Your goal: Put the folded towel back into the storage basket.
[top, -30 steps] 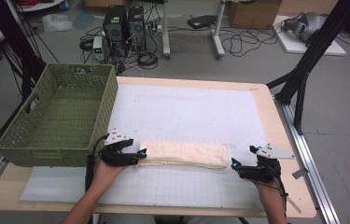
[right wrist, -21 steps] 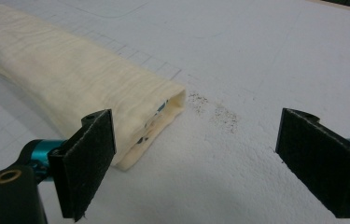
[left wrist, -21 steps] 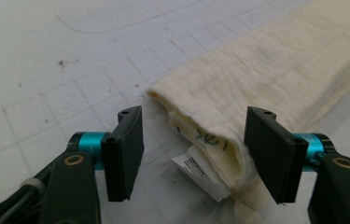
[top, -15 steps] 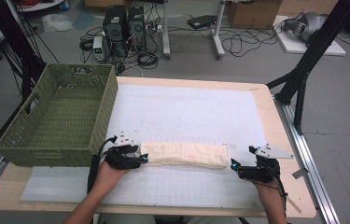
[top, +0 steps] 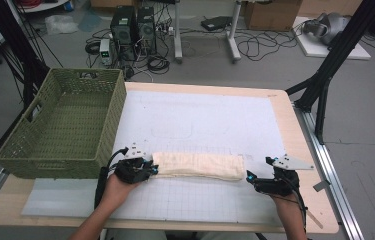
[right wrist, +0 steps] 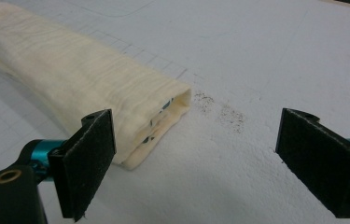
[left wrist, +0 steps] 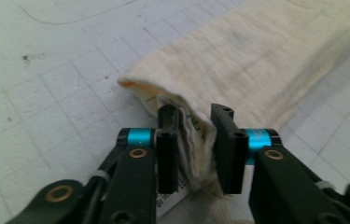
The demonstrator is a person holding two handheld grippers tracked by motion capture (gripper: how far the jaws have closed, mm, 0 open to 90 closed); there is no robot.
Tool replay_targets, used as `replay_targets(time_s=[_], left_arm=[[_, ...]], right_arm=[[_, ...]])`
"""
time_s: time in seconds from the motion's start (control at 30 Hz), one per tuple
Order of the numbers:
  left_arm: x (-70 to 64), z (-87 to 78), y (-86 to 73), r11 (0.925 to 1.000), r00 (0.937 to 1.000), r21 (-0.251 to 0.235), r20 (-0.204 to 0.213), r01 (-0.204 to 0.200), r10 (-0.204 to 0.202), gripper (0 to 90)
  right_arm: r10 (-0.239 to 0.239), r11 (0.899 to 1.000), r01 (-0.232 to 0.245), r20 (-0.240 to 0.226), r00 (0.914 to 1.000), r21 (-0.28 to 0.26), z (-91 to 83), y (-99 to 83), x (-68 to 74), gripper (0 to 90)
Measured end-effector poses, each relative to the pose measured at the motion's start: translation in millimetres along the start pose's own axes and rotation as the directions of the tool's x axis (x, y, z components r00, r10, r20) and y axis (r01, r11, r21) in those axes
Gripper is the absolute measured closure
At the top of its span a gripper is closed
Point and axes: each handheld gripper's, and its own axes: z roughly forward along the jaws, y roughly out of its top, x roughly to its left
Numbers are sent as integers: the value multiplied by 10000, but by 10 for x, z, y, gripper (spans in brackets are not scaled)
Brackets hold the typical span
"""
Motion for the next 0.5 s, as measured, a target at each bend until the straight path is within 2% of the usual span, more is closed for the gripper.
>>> replay_targets(time_s=[0.07,0.2,0.37,0.5], left_arm=[[-3,-2,1,10000,10000,3,18,-1,1,802],[-26,-7,18,9997,9997,13,-97,-235,235,824],[-8,-28,31,9997,9998,-222,215,56,-52,829],[9,-76,50,9973,9984,-653,490,323,-291,829]], right_arm=[[19,10000,-19,-24,10000,1,3,2,6,113],[3,10000,-3,-13,10000,9,7,4,8,112],[68,10000,-68,-36,10000,-13,2,11,2,112],[58,10000,-59,21,10000,66,12,20,8,112]])
